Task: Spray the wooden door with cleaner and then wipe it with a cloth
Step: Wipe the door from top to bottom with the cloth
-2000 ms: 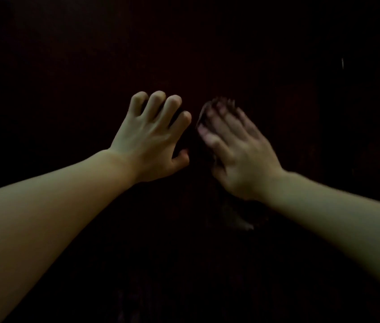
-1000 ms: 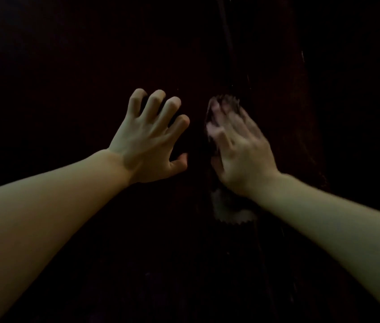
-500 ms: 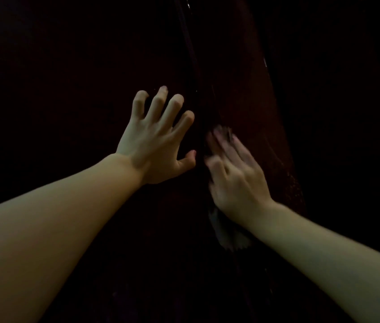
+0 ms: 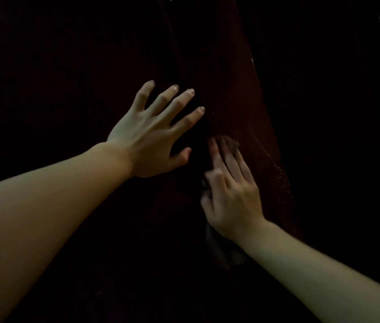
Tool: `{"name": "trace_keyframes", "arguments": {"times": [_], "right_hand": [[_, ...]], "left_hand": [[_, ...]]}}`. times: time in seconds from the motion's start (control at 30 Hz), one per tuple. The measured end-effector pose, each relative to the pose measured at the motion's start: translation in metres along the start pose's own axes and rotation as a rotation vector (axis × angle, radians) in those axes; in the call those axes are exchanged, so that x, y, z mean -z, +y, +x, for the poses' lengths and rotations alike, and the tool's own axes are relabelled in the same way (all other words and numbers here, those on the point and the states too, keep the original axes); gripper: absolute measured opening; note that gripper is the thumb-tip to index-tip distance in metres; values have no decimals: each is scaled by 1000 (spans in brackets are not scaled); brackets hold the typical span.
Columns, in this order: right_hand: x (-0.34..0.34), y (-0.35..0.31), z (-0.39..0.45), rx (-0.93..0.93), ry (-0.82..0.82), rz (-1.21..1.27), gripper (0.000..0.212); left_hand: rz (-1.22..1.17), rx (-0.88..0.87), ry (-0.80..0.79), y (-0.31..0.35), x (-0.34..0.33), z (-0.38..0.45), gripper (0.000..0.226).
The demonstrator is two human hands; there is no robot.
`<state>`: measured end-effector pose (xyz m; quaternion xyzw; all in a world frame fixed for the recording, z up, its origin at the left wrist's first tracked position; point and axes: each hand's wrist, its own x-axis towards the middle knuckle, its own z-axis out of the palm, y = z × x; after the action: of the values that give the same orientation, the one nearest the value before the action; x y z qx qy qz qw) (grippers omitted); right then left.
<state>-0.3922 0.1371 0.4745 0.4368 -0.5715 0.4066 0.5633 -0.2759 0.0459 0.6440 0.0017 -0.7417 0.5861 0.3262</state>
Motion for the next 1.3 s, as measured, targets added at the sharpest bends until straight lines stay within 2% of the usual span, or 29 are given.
{"name": "trace_keyframes", "arguments": {"times": [0.13,0.27,0.33,0.43,0.5,0.57,0.67,0.93,1.03,1.17,1.3], "right_hand": [[-6,-2,61,-102,101,37,29],[-11,-3,17,-251,167,74,22],[-11,-3,-18,-257,148,80,21],[-8,-1,-30,-241,118,54,34],[-5,-1,-1,-299,124,51,53],[-2,3,37,-372,138,69,63],[-1,17,55,-334,111,8,63],[2,25,-44,-375,76,-49,66],[6,26,-18,-374,54,-51,65],[5,31,37,-407,109,-36,61],[0,37,-24,-483,72,-56,65]], "left_hand": [[1,28,-1,1,3,2,92],[-25,17,32,3,3,3,85],[-34,19,37,5,4,6,84],[-54,-7,54,13,5,15,85],[-65,-39,75,22,4,21,85],[-99,-20,102,27,3,27,80],[-119,7,102,28,2,31,76],[-97,-28,39,32,1,33,84],[-69,-31,20,38,2,40,84],[-59,-16,34,49,0,49,77],[-54,23,27,58,-2,52,85]]}}
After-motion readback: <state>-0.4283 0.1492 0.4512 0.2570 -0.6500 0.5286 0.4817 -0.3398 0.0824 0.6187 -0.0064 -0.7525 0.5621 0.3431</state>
